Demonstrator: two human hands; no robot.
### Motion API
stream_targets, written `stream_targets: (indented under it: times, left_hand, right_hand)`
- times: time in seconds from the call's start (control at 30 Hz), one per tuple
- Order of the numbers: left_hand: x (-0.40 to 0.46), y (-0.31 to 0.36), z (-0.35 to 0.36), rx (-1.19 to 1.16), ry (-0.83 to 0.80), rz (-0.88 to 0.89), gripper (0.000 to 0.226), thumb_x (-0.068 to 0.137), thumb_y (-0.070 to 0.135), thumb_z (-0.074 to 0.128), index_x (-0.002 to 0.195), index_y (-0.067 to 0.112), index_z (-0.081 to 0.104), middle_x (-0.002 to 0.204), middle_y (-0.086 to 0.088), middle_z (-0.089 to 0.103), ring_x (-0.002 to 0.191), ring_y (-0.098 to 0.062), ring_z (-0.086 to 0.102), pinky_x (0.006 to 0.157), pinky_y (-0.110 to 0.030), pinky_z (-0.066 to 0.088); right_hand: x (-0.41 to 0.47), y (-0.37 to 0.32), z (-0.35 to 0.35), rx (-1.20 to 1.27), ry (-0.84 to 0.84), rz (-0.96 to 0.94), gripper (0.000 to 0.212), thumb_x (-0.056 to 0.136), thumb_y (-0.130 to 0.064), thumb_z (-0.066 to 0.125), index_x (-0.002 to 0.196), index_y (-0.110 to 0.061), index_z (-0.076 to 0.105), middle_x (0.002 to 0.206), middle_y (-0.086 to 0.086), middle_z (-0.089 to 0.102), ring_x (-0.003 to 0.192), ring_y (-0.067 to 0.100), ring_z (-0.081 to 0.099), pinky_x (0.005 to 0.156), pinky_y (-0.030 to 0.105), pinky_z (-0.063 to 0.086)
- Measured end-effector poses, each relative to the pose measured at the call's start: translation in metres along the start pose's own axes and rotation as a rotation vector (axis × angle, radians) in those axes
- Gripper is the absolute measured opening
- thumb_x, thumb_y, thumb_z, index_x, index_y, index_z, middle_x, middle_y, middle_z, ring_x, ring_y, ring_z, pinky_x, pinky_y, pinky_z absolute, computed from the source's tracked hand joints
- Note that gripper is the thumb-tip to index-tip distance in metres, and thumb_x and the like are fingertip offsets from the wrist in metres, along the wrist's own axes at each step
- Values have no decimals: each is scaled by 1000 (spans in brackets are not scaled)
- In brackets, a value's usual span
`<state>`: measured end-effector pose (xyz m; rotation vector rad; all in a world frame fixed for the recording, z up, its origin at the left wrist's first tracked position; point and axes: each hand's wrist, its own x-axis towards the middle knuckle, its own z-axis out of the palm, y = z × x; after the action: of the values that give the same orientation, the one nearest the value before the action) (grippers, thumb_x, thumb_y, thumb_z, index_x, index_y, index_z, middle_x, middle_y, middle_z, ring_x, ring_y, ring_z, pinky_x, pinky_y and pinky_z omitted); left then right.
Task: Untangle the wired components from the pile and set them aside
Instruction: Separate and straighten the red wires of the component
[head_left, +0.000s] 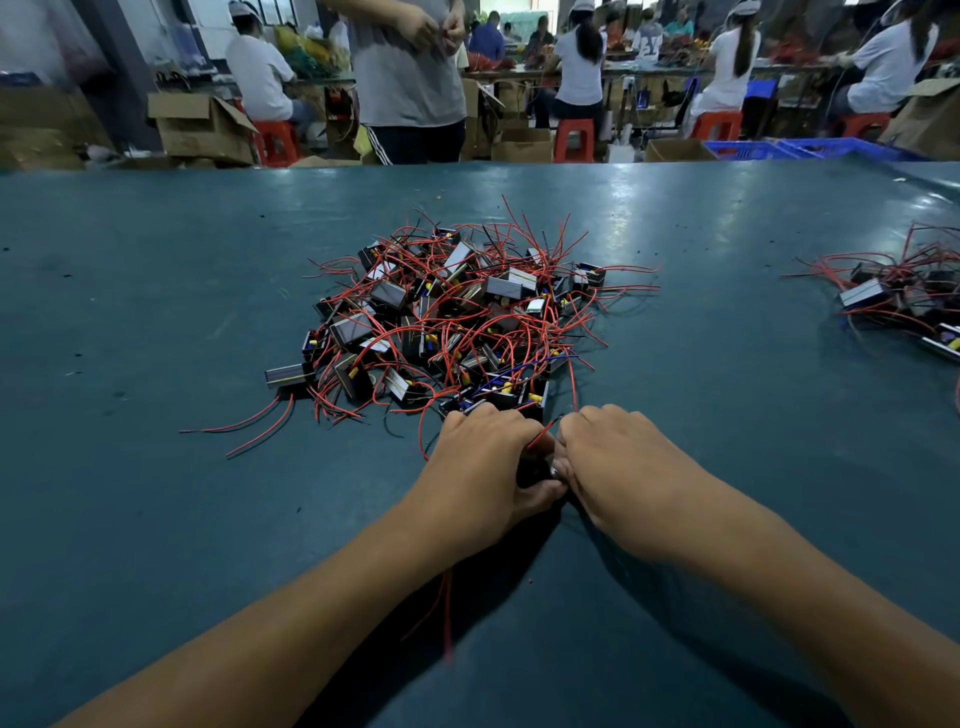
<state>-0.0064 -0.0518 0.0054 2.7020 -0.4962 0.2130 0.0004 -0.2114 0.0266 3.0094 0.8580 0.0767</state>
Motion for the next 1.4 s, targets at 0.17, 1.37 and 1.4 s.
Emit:
stream_targets:
  times: [0.17,1.37,1.4]
  left_hand:
    - [3,-17,-26,-435,-253,10,15,93,18,65,101,22,76,77,7,63,66,-10,52,62,-26,43]
    - [15,-10,-17,-639,-223,-238,17,90,10,71,73,8,74,67,-10,72,56,-14,62,54,-26,54]
    - [15,-10,-17,-643,-226,-224,15,89,10,72,74,9,74,70,-10,73,58,-15,64,56,-27,54]
  right_hand:
    - [-4,5,6,106,-1,-30,10,98,-13,46,101,-20,39,104,-3,38,91,15,32,82,28,42]
    - [-17,-11,19,-239,437,-328,10,84,-13,64,76,-11,60,69,6,55,59,22,50,54,34,42]
    - [-17,-10,18,-188,441,-329,15,88,-16,55,75,-11,60,70,5,56,59,22,51,54,33,43]
